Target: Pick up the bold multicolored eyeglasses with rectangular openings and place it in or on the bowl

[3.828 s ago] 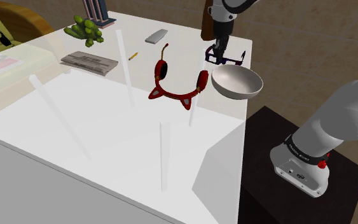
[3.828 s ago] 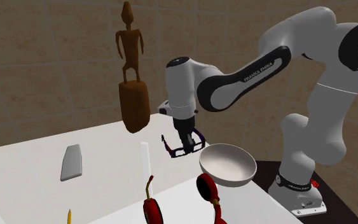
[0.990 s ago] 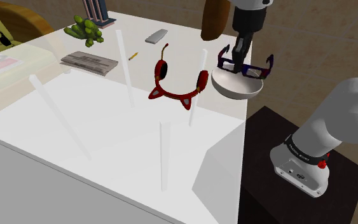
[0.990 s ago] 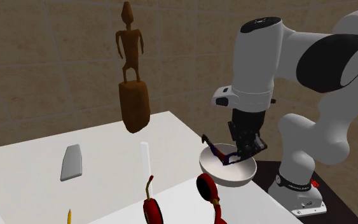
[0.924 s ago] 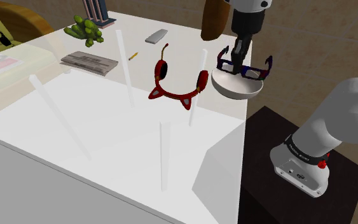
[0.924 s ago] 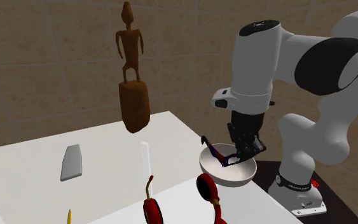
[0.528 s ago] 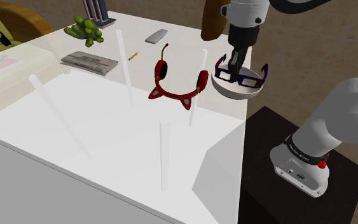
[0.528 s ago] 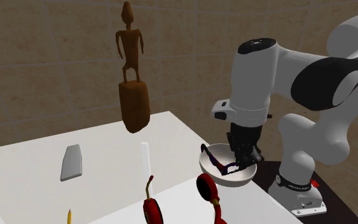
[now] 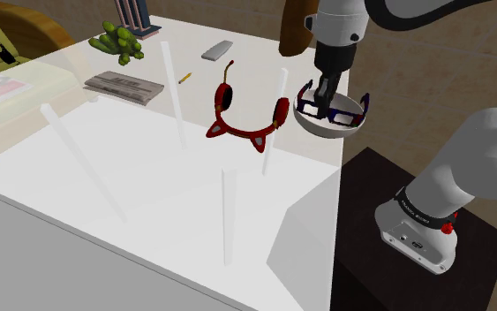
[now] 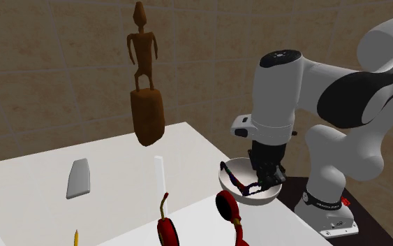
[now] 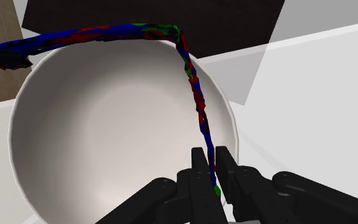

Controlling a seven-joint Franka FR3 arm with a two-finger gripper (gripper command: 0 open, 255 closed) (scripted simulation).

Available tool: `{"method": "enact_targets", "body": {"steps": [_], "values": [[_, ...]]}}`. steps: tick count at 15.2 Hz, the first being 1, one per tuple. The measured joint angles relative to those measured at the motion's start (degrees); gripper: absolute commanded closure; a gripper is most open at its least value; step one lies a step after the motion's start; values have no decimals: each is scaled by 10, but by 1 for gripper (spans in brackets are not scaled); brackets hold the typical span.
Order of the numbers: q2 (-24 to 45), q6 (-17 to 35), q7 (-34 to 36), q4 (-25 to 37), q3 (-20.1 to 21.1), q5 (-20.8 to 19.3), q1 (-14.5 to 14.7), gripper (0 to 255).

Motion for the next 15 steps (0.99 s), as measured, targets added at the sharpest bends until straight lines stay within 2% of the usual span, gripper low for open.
{"method": "enact_targets", "body": {"steps": [1, 7, 12, 15], "values": [[0, 0, 0, 0, 0, 0, 0, 0], [0, 0, 0, 0, 0, 0, 0, 0], [6, -62, 1, 69, -4, -5, -3, 0], [7, -69, 2, 76, -4, -6, -4, 0]]}}
